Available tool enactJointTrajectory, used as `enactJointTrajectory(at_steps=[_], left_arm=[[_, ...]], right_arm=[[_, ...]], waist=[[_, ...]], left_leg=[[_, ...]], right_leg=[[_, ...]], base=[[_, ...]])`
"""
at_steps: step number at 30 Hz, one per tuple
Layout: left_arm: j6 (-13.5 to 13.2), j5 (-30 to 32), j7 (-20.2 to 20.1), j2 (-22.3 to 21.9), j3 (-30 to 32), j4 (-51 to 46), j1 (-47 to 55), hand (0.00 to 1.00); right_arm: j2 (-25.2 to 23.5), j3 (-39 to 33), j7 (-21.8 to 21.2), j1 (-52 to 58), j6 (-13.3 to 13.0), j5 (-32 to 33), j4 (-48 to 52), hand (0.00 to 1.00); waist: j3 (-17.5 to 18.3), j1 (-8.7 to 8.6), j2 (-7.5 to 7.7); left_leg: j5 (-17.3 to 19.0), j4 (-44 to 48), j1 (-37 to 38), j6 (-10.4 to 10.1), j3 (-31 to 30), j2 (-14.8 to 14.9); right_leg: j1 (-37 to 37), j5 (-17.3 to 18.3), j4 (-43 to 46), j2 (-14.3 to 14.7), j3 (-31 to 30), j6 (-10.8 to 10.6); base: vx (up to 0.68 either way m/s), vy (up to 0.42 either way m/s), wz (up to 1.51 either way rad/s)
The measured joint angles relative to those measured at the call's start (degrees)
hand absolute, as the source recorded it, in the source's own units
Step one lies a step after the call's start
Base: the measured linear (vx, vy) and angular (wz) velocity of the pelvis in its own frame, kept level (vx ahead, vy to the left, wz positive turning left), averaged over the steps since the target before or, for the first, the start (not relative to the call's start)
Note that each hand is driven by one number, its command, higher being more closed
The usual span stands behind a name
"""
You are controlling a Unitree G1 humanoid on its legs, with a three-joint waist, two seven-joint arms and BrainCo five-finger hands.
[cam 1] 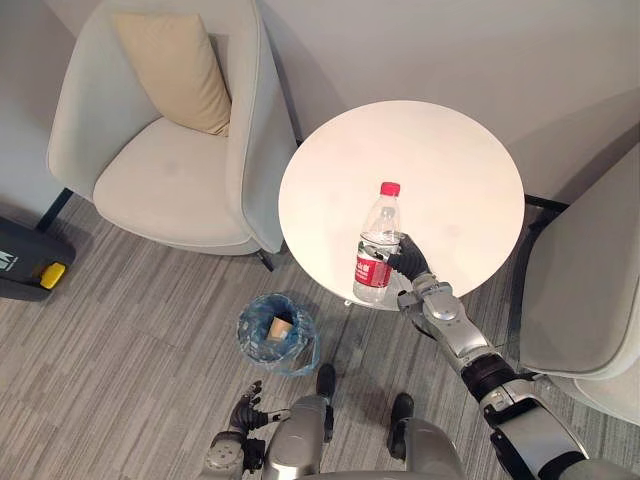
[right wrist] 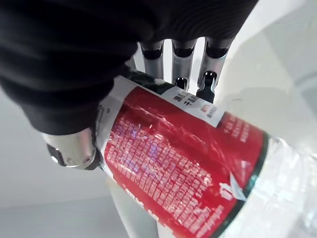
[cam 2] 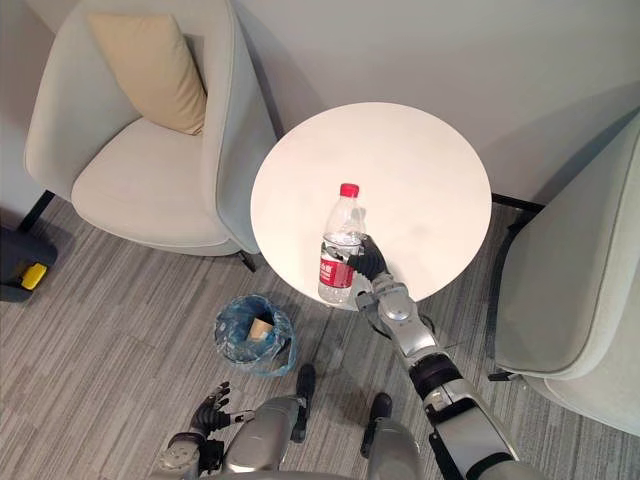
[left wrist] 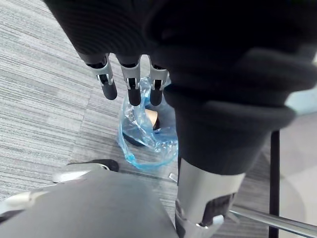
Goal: Gather rubbish on tea table into small bin, then transfer packed bag to large trash can.
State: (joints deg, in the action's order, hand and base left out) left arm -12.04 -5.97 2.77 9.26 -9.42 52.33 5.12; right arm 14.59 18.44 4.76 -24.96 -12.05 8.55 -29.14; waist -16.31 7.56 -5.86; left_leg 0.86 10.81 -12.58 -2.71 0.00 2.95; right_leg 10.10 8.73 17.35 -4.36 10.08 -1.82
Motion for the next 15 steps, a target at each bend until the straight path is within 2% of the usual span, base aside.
enactJointTrajectory(at_steps=[9, 15], left_arm=[[0.4, 0.4, 0.1, 0.0, 0.5, 0.6, 0.1, 0.00], [0.4, 0.7, 0.1, 0.6, 1.1, 1.8, 1.1, 0.00]], right_arm=[[0.4, -0.6, -0.1, 9.6, -0.9, -5.0, 17.3, 1.00], [-0.1, -0.6, -1.2, 14.5, -1.3, -7.1, 24.1, 1.00]], waist=[[0.3, -0.85, 0.58], [2.6, -2.12, 2.20]], left_leg=[[0.3, -1.2, 3.5, 0.1, 1.6, 0.0], [0.3, -2.5, 5.2, 0.1, 1.9, 0.0]], right_leg=[[-2.3, 0.1, -0.6, -0.2, -1.5, -0.1], [-4.0, 0.0, -1.8, -0.3, -1.7, -0.3]], base=[[0.00, 0.000, -0.08], [0.02, -0.004, -0.02]])
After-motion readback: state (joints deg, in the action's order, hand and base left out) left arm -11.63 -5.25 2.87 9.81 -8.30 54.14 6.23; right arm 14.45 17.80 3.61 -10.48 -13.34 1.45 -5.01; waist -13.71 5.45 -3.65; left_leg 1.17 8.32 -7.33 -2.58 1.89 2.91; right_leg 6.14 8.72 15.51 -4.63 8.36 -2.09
